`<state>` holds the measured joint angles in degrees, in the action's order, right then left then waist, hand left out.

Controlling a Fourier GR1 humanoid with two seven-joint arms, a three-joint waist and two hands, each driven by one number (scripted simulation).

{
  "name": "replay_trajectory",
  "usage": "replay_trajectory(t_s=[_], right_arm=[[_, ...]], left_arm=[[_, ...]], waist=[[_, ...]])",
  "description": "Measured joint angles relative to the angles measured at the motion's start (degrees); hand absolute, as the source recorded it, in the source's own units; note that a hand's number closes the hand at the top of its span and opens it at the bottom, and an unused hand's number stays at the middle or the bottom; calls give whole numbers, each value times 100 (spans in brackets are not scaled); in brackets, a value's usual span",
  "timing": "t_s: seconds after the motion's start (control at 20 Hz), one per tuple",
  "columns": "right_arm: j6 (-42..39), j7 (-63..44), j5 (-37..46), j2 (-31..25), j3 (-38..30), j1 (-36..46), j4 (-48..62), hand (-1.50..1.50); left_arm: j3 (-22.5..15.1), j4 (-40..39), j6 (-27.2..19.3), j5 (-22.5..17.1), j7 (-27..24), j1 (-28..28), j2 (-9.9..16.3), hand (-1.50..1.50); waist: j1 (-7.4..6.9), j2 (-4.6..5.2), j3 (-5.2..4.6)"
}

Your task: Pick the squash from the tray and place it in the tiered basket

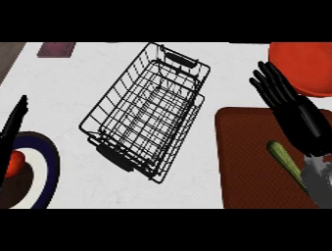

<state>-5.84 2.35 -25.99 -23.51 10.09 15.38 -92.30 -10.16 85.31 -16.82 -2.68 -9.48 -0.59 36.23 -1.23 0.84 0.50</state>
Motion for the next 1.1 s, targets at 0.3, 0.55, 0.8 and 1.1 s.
replay_trajectory(t_s=[0.3, 0.55, 0.8, 1.1], right_arm=[[-1494, 873, -298, -294, 248, -612, -663, 150], [-713, 1144, 736, -598, -258, -1300, -16, -150], [-671, 2409, 1365, -756, -649, -1881, 415, -150], [-472, 2793, 2420, -1823, -1140, -2083, 141, -150]], left_arm=[[103, 50, 357, -798, 555, -47, -457, 0], [90, 182, 590, -1408, 1019, -22, -795, 0], [99, 306, 736, -1668, 1497, -217, -940, 0], [118, 311, 784, -1715, 1639, -258, -1000, 0]], waist=[[222, -88, -26], [337, -90, -44], [234, -88, -41], [236, -106, -54]])
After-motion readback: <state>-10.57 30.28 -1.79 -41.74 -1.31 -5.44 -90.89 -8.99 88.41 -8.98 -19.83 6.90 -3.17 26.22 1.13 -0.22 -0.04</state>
